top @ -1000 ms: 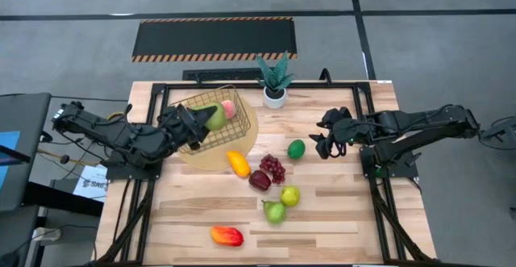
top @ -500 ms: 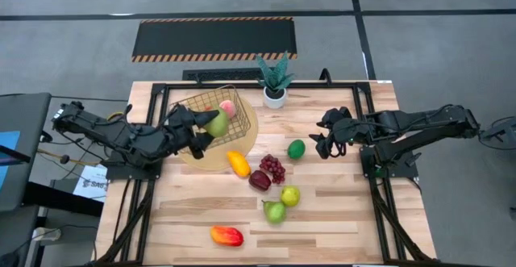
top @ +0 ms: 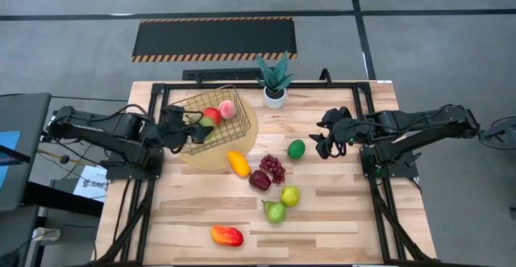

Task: Build produce basket
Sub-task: Put the left pear in the wired basket

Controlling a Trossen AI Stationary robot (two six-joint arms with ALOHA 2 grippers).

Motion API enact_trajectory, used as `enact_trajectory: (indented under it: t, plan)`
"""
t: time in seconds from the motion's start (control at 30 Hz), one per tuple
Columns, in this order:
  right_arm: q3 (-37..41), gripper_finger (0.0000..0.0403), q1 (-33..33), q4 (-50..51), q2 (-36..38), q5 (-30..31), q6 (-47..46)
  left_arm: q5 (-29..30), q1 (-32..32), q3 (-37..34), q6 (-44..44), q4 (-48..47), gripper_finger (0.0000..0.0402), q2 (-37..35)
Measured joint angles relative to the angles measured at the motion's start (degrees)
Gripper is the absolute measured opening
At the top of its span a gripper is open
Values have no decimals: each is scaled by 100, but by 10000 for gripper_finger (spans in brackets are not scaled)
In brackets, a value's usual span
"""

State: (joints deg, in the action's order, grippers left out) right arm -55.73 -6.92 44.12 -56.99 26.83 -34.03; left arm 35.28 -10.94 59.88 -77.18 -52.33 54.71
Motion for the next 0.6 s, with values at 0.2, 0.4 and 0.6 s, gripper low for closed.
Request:
enact_trajectory:
  t: [0.2,0.4,0.6]
  plan:
    - [-1,273,0,2,-2,4,21,-566,612,0,2114,-1676,320,57]
    - [-1,273,0,17,-2,7,78,-671,1148,0,4031,-1571,320,227]
    - [-1,273,0,48,-2,17,160,-1192,1904,0,5470,-1419,320,623]
